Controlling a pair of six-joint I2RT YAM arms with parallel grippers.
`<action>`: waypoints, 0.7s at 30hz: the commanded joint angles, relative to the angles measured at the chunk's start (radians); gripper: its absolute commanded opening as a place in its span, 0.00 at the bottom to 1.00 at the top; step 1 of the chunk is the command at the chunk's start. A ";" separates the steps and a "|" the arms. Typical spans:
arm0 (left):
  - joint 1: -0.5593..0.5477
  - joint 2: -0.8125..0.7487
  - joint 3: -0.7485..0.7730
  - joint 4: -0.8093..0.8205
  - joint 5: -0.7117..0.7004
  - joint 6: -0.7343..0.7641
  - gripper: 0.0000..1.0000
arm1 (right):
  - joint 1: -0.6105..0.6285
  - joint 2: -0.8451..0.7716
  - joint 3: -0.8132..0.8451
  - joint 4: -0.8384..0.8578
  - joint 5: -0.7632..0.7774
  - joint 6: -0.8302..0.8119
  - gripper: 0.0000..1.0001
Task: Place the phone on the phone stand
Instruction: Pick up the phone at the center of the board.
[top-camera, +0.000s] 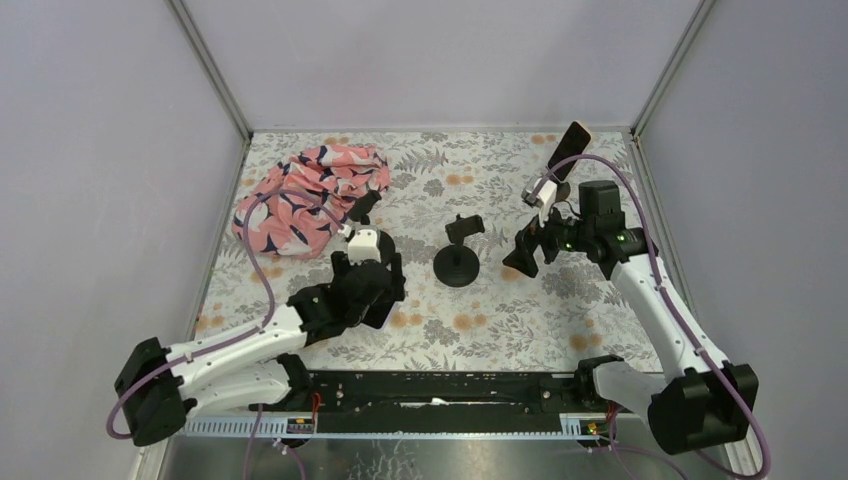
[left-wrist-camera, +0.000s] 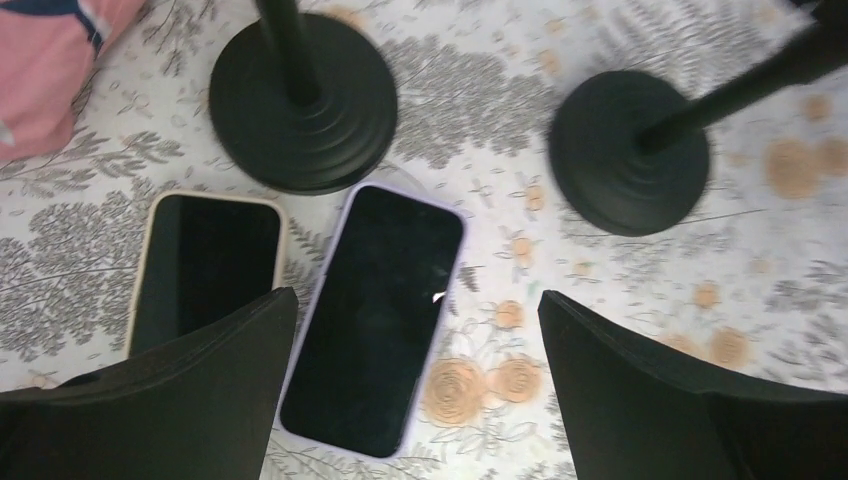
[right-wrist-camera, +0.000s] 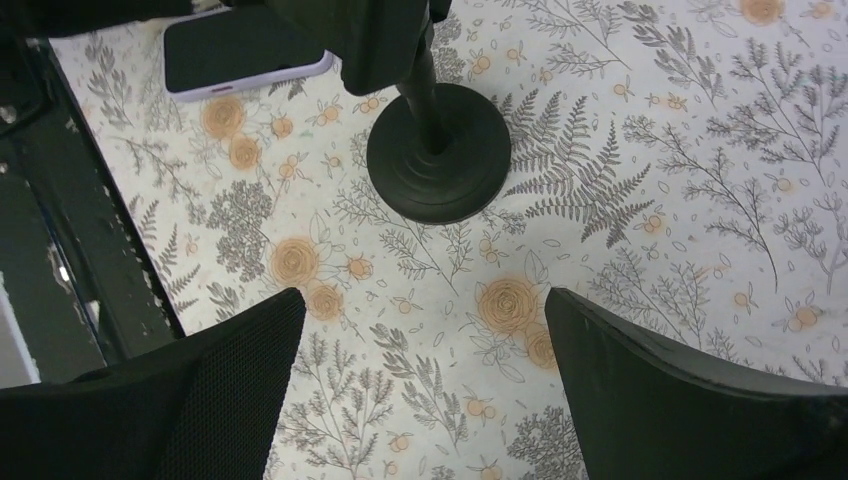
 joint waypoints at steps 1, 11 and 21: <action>0.101 0.063 0.035 -0.035 0.132 0.070 0.99 | -0.015 -0.032 -0.020 -0.044 0.037 0.121 1.00; 0.247 0.223 0.030 0.022 0.368 0.167 0.99 | -0.070 -0.079 -0.083 -0.043 0.045 0.043 1.00; 0.268 0.351 0.086 0.002 0.427 0.208 0.99 | -0.072 -0.120 -0.108 -0.028 0.116 0.024 1.00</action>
